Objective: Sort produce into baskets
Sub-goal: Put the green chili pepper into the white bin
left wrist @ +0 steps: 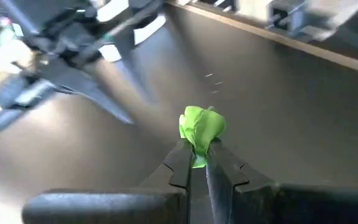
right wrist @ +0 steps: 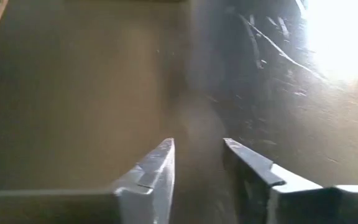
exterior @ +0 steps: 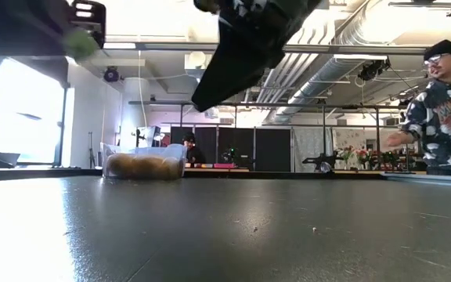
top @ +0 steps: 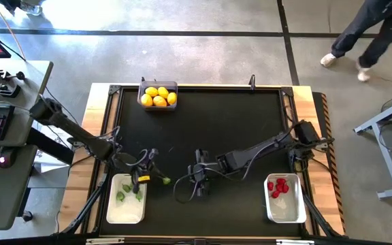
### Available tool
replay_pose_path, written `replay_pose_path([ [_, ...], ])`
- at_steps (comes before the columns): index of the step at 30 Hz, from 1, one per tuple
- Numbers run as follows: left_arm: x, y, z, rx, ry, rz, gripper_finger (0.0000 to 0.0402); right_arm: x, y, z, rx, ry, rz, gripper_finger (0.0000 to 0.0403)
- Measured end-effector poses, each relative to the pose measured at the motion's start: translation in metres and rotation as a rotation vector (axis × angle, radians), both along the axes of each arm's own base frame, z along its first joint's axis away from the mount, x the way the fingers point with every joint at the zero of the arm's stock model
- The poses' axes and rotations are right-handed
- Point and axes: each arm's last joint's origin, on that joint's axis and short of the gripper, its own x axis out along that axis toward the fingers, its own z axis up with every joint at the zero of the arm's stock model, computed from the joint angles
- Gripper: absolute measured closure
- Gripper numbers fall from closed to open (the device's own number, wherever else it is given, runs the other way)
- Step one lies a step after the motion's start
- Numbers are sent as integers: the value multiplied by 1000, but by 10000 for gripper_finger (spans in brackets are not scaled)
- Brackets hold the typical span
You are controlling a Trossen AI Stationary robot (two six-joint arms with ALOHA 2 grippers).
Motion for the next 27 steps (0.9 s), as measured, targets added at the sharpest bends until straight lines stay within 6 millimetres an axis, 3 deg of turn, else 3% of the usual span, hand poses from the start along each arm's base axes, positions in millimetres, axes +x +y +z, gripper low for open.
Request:
replay_pose_path([
  [6, -17, -5, 18, -153, 146, -75, 389, -3, -7, 4, -86, 10, 10, 347],
  [11, -30, -16, 30, -193, 361, -61, 389, -3, -18, -7, -95, 16, -17, 398],
  [18, -55, -27, 26, -337, 681, 24, 389, -8, -26, -23, -93, 39, -58, 398],
  [27, -71, -45, 10, -336, 854, 132, 389, -9, -26, -26, -90, 21, -56, 401],
])
